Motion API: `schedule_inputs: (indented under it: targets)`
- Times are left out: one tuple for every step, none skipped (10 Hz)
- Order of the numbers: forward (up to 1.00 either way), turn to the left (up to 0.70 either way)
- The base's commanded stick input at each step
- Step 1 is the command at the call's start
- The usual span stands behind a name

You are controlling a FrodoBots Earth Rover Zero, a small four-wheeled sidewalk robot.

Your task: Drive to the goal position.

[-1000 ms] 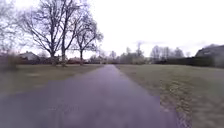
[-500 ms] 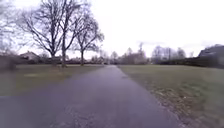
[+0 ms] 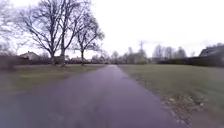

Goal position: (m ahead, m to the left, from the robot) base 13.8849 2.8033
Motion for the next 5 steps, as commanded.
schedule_inputs:
  targets:
    - [1.00, 0.00]
    - [1.00, 0.00]
    - [1.00, 0.00]
    - [1.00, -0.17]
    - [1.00, -0.40]
